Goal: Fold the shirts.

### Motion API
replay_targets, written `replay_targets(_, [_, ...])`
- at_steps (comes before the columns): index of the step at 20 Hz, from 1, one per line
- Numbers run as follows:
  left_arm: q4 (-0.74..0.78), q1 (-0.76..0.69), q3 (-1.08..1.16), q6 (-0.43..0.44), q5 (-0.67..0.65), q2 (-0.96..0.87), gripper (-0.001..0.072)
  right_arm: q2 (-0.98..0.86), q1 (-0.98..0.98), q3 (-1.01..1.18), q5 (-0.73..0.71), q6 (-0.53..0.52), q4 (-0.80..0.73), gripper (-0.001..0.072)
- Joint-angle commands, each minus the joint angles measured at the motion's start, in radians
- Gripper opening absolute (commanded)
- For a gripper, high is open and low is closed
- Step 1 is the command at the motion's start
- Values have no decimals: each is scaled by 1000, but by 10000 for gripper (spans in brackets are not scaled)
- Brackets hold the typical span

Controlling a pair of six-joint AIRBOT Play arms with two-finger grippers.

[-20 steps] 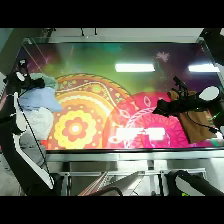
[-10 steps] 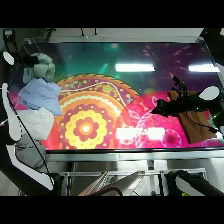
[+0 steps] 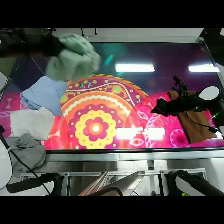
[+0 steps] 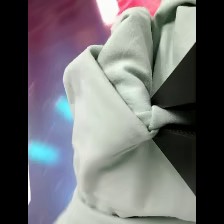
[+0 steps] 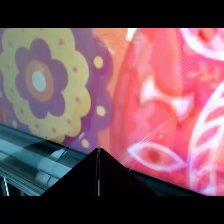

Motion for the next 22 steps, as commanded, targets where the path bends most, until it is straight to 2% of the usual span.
replay_targets(1, [-88,-199,-244,2,-82,88,16,-4,0,0,-2,0,0,19])
replay_targets(5, [-89,-348,-437,-2,37,56,16,-14,1,0,46,0,-4,19])
replay_targets(7, [-89,-375,-452,-2,38,27,18,-13,0,0,69,-4,-4,28])
replay_targets(8, [-88,-373,-441,-2,21,20,72,-13,0,0,84,-4,-4,99])
replay_targets(9, [-88,-359,-418,-4,-2,20,531,-13,0,0,94,-3,-4,313])
replay_targets(10, [-88,-336,-386,-44,-28,21,682,-12,-1,0,98,-3,-4,510])
replay_targets(13, [-82,-211,-268,-73,-182,39,682,-12,0,0,103,-20,-13,522])
replay_targets(16, [-42,-65,-336,-73,-282,127,682,-12,0,-5,110,-57,-66,522])
replay_targets(18, [-32,14,-516,-69,-287,218,682,-12,2,-32,108,-81,-61,521])
replay_targets(20, [-39,49,-754,-64,-235,304,682,-13,2,-109,66,-136,-32,521])
replay_targets(22, [-126,50,-1001,-15,-154,373,682,-18,2,-207,-28,-205,24,522])
